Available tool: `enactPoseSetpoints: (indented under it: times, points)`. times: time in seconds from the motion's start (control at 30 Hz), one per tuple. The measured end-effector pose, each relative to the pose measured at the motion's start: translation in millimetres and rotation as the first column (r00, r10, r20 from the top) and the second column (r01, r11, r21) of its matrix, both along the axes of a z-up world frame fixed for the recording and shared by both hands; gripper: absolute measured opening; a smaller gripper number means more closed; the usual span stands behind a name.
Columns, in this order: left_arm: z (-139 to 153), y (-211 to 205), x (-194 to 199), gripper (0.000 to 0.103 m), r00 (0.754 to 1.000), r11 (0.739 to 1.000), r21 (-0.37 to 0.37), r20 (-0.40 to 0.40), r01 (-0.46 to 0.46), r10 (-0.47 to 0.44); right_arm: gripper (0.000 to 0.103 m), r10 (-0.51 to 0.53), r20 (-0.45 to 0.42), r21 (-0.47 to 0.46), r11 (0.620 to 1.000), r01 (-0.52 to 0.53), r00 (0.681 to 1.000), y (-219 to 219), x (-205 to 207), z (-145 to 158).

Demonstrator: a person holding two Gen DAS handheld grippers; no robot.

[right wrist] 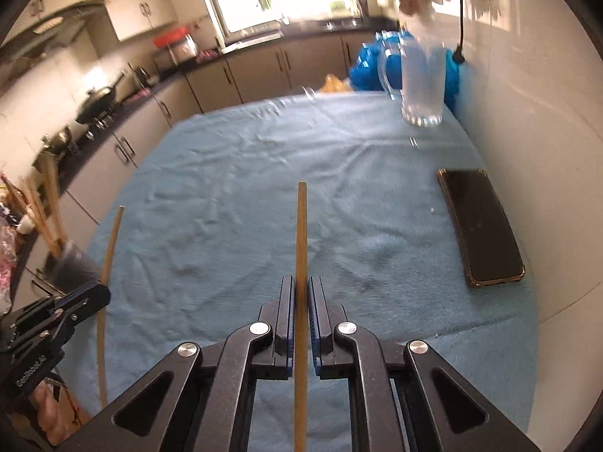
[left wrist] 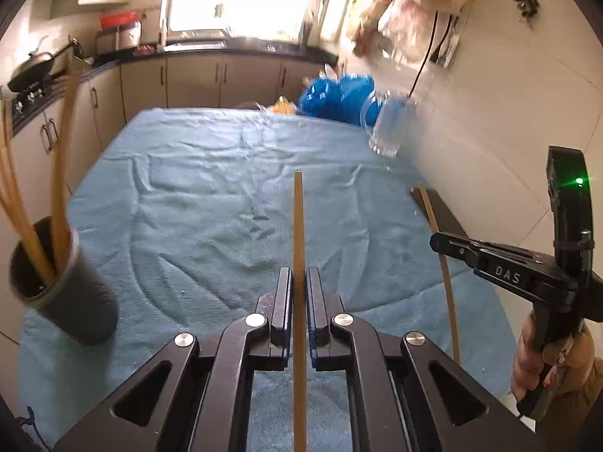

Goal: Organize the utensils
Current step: 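Lift both chopsticks upright and carry them to the black cup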

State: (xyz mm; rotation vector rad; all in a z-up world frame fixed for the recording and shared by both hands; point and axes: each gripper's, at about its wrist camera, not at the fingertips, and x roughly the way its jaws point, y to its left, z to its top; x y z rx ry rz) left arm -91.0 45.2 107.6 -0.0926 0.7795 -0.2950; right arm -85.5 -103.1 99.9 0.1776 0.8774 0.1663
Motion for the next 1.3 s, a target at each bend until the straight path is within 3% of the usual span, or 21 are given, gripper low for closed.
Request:
enactPoseSetpoints:
  times: [0.17, 0.37, 0.57, 0.8, 1.07, 1.3]
  points:
    - [12, 3, -26, 0.006, 0.992, 0.998, 0.032, 0.114, -0.057, 0.053, 0.008, 0.017, 0.091, -0.015, 1.000, -0.016, 0.996, 17, -27, 20]
    - [17, 23, -43, 0.007, 0.992, 0.995, -0.075, 0.099, -0.069, 0.077, 0.008, 0.036, 0.187, -0.003, 0.999, -0.036, 0.982, 35, -56, 35]
    - [33, 51, -62, 0.007, 0.982, 0.982, -0.148, 0.133, -0.114, 0.134, 0.008, 0.055, 0.221, 0.031, 0.997, -0.064, 0.974, 50, -68, 41]
    - [49, 63, -80, 0.006, 0.967, 0.981, -0.140, 0.196, -0.135, 0.161, 0.008, 0.070, 0.250, 0.027, 0.996, -0.079, 0.966, 65, -75, 48]
    - [75, 93, -96, 0.007, 0.953, 0.968, -0.202, 0.229, -0.151, 0.197, 0.008, 0.070, 0.306, 0.062, 0.994, -0.093, 0.949, 81, -74, 66]
    - [104, 145, -107, 0.007, 0.925, 0.940, -0.278, 0.264, -0.199, 0.274, 0.008, 0.116, 0.380, 0.083, 0.984, -0.158, 0.918, 124, -57, 96]
